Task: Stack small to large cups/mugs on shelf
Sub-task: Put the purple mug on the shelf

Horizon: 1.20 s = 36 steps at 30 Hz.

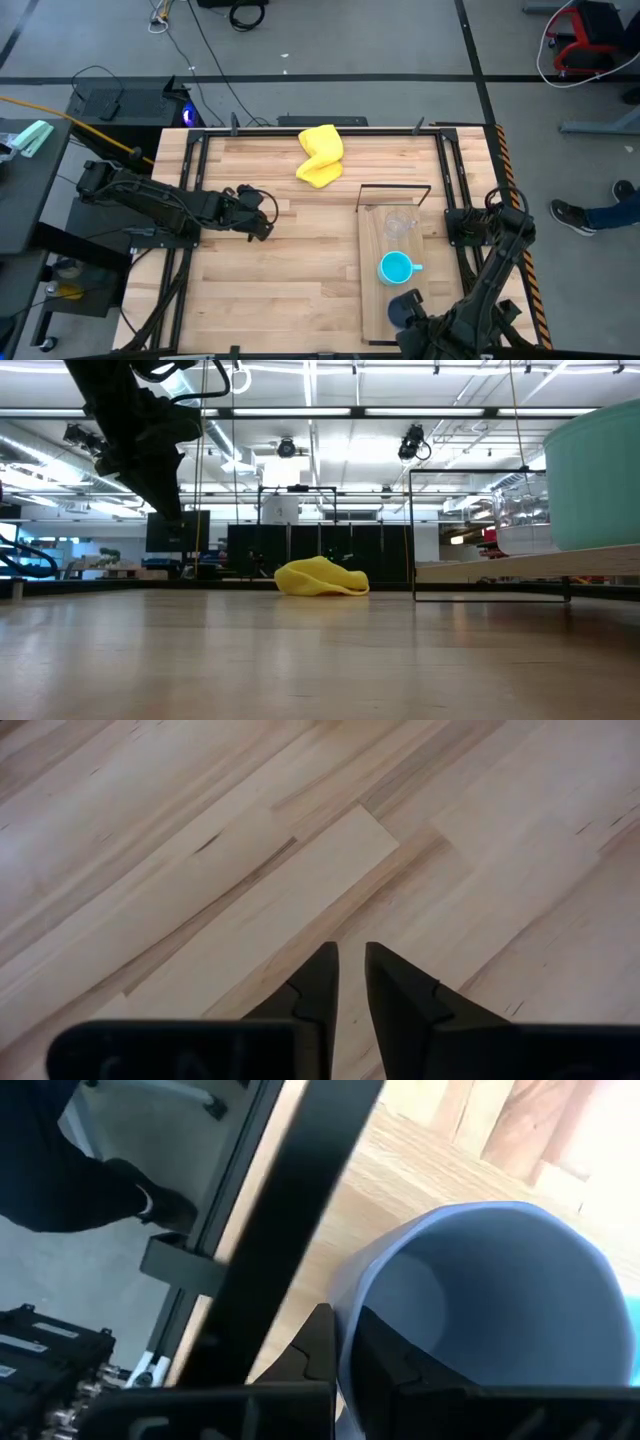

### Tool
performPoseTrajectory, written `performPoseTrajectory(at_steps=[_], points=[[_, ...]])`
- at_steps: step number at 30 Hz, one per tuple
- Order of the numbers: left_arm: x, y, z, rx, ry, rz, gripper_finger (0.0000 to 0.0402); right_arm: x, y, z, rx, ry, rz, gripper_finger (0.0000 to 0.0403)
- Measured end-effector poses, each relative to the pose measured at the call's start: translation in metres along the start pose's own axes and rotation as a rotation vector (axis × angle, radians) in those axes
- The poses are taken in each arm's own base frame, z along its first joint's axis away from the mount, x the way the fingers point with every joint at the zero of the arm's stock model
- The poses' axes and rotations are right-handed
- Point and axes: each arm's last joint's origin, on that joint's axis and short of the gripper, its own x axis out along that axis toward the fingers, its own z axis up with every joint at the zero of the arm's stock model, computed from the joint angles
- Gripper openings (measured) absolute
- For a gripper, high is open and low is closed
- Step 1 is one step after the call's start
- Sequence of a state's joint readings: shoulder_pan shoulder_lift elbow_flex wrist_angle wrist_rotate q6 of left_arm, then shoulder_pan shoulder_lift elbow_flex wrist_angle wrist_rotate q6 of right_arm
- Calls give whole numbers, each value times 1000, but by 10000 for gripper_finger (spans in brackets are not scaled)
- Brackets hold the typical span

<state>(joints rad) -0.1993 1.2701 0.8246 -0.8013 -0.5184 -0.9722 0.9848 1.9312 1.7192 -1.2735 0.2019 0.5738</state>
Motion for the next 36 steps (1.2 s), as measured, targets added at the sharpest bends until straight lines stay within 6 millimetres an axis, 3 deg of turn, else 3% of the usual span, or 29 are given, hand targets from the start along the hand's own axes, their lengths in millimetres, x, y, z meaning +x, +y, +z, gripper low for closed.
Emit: performPoseTrajectory(at_steps=[18,26,36], points=[[0,-1,0,-4,-3,-5,56,9,3,2,3,-40,13,17],[0,-1,0,-6,-4,-7,61,9,0,4,26,-57,-8,65],[0,-1,1,-6,-5,-7,57,9,0,3,72,-54,-14,65]])
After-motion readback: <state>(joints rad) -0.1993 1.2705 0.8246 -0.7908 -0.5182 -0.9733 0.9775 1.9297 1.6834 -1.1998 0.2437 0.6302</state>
